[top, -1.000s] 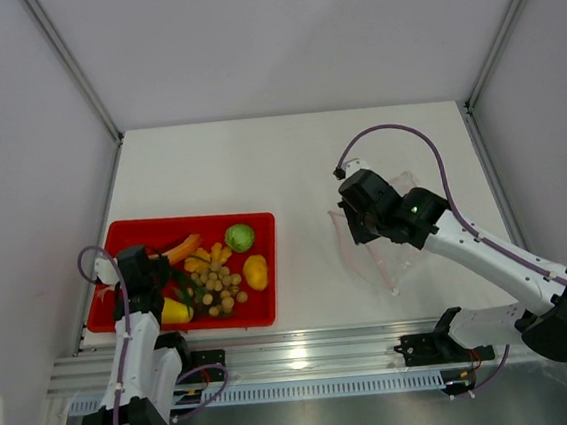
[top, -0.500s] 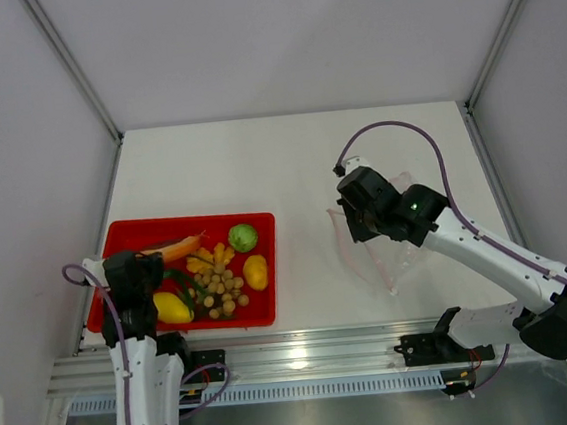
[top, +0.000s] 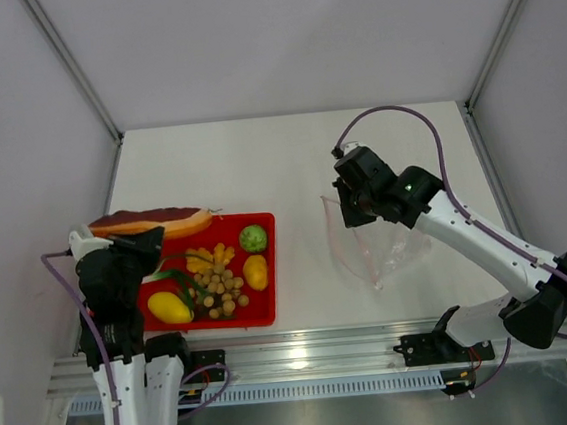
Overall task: Place the food in the zip-top bag and seal the zipper
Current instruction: Pick up the fake food from the bin, then place the fake food in the zipper food storage bag.
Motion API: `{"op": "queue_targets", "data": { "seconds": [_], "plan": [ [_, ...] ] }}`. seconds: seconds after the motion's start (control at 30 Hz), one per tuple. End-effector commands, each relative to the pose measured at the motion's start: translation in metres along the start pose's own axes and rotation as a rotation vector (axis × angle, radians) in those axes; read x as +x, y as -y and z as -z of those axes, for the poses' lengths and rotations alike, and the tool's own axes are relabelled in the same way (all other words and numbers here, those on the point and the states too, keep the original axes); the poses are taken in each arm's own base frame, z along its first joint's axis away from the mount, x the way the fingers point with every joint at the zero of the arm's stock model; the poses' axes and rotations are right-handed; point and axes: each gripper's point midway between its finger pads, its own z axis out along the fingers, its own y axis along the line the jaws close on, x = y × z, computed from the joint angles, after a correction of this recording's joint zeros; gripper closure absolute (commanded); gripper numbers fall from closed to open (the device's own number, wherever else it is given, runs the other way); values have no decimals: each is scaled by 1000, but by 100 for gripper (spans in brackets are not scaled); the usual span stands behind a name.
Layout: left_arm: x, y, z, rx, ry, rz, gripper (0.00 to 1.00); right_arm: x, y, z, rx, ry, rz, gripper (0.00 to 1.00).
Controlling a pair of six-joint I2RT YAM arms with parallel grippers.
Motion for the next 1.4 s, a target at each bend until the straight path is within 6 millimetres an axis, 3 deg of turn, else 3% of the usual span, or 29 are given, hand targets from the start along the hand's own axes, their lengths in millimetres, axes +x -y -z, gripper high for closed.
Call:
{"op": "queue_targets", "data": {
  "seconds": [0.0,0.2,0.33,0.43,0.47,0.6,0.73,1.07,1.23,1.3,1.37],
  "plan": [
    [6,59,11,263,-85,-111,99,-23,-4,8,-70,31,-84,100],
    [36,121,16,469,-296,-295,99,-38,2,-1,-113,19,-174,100],
    [67,160,41,653,-365,-349,100,-46,2,-6,-121,12,-213,100],
    [85,176,56,749,-377,-362,99,-50,-8,-7,-176,-3,-255,100],
    [83,189,62,812,-345,-366,99,-51,-10,-8,-187,-8,-268,100],
    [111,198,74,901,-355,-402,99,-56,-23,-2,-255,-24,-313,100],
    [133,196,68,920,-332,-443,100,-59,-32,9,-305,-32,-339,100],
    [154,205,58,867,-242,-549,99,-71,-66,49,-550,-32,-463,100],
    [161,207,56,842,-212,-610,99,-82,-64,66,-626,9,-547,100],
    [179,208,61,856,-223,-654,99,-88,-65,68,-686,24,-616,100],
    [180,211,62,858,-212,-667,99,-89,-66,69,-698,11,-652,100]
  ]
}}
